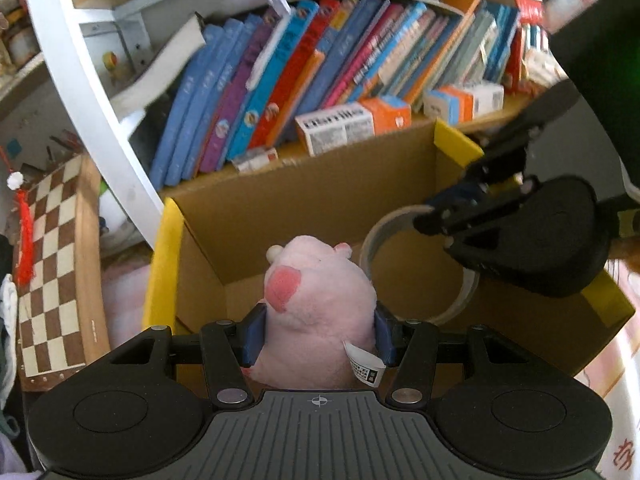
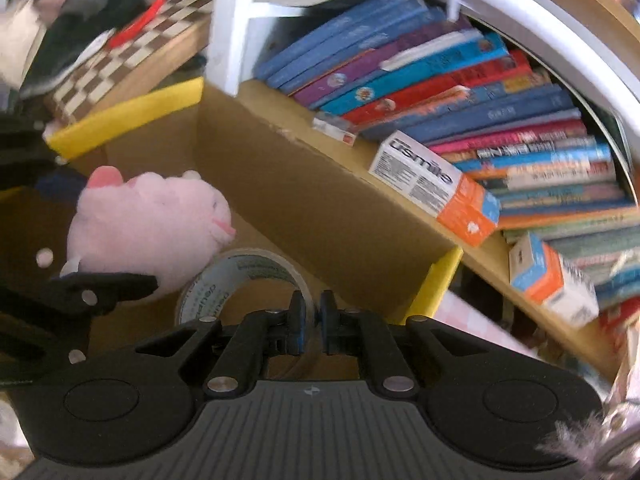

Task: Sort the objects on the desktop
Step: 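Drop the pig into the yellow box with the left gripper while the right gripper releases the tape, then withdraw both grippers from the box back toward the desk objects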

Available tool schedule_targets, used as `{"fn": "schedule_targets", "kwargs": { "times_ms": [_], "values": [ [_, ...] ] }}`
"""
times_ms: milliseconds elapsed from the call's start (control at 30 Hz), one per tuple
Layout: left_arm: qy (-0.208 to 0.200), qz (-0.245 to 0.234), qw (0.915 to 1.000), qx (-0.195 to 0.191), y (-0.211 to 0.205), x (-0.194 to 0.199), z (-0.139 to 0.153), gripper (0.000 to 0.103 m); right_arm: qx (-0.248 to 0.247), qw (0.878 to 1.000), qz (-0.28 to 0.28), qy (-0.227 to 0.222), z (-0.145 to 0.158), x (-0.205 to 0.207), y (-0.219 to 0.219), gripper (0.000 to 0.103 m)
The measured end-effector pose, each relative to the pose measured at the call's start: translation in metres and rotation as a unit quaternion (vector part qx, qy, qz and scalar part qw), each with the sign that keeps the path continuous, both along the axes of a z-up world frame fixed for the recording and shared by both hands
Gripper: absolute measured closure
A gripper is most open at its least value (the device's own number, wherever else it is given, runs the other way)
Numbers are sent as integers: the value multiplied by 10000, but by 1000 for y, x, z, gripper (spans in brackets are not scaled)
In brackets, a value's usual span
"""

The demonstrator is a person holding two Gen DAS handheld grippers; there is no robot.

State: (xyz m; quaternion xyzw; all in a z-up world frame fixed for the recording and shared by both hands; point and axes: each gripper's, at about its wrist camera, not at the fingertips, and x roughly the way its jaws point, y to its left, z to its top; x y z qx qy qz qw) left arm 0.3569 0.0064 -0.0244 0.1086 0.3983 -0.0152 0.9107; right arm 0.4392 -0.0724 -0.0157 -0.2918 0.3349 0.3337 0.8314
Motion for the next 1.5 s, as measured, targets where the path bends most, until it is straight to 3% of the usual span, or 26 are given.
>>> {"fn": "schedule_targets", "kwargs": {
  "times_ms": [133, 333, 467, 533, 600, 700, 1000, 1267, 1500],
  "values": [
    [178, -42, 9998, 125, -3, 1, -7, 50, -373, 9986, 380, 18, -8, -4, 6, 94],
    [236, 48, 9996, 114, 2, 2, -8, 48, -435, 9980, 456, 92, -11, -2, 9, 94],
    [251, 126, 9995, 149, 0, 3, -8, 40, -394, 9982, 435, 142, -10, 0, 9, 94],
    [213, 108, 9995, 198, -2, 1, -6, 39, -366, 9981, 449, 193, -9, -1, 8, 91],
    [169, 59, 9996, 204, -4, 0, -4, 33, -342, 9981, 483, 191, -8, -4, 8, 76],
    [-8, -58, 9996, 279, -8, -6, 3, 23, -278, 9983, 510, 68, -2, -11, 8, 54],
    [-551, -24, 9970, 548, -15, -30, 33, 15, 196, 9992, 262, -250, 37, -28, -12, 38],
    [-1156, 66, 9924, 418, -14, -64, 70, 9, 1109, 9920, -191, -577, 84, -61, -46, 35],
    [-1659, 65, 9858, 240, -12, -100, 96, 7, 1515, 9846, -459, -737, 113, -99, -68, 34]
  ]
}}
